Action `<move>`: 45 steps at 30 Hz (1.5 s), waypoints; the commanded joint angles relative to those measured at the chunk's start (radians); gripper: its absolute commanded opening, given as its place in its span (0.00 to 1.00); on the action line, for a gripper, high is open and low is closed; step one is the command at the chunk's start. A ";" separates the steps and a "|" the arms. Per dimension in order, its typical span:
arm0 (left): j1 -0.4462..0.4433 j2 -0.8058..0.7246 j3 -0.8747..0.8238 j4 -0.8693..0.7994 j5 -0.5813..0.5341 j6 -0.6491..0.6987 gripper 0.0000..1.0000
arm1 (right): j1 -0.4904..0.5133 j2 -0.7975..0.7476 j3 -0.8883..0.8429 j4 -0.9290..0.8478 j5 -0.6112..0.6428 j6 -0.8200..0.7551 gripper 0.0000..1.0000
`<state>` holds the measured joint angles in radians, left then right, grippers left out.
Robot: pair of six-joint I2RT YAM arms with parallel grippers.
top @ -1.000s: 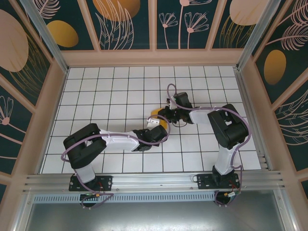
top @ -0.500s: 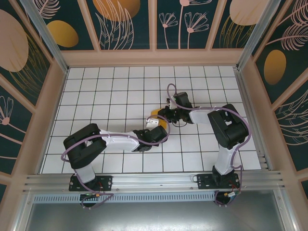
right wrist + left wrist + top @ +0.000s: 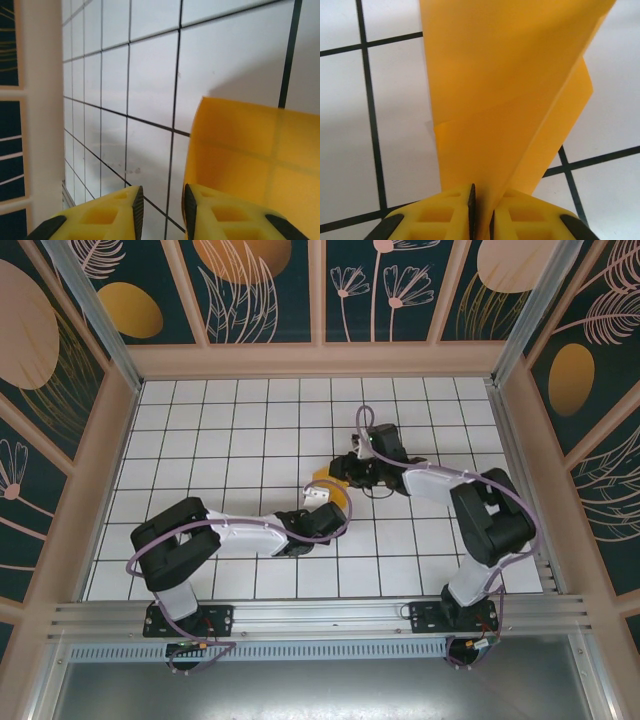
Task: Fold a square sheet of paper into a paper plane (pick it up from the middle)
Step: Fourth fold the wing at the center of the table.
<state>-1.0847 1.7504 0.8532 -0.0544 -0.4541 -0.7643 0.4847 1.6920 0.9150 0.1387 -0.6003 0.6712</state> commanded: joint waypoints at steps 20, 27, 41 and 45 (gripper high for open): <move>0.198 -0.105 -0.200 0.397 0.561 0.074 0.17 | 0.016 -0.210 -0.234 0.082 0.081 0.042 0.19; 0.235 -0.066 -0.210 0.432 0.669 0.078 0.18 | 0.057 -0.168 -0.237 0.122 0.081 0.062 0.15; 0.242 -0.043 -0.145 0.338 0.637 0.156 0.18 | 0.057 -0.056 -0.242 0.087 0.127 0.091 0.07; 0.242 -0.069 -0.143 0.321 0.614 0.173 0.26 | 0.057 -0.023 -0.237 0.089 0.140 0.094 0.07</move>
<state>-0.8486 1.6993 0.6903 0.3035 0.1753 -0.6243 0.5381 1.6524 0.6792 0.1989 -0.4637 0.7467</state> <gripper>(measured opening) 0.244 0.071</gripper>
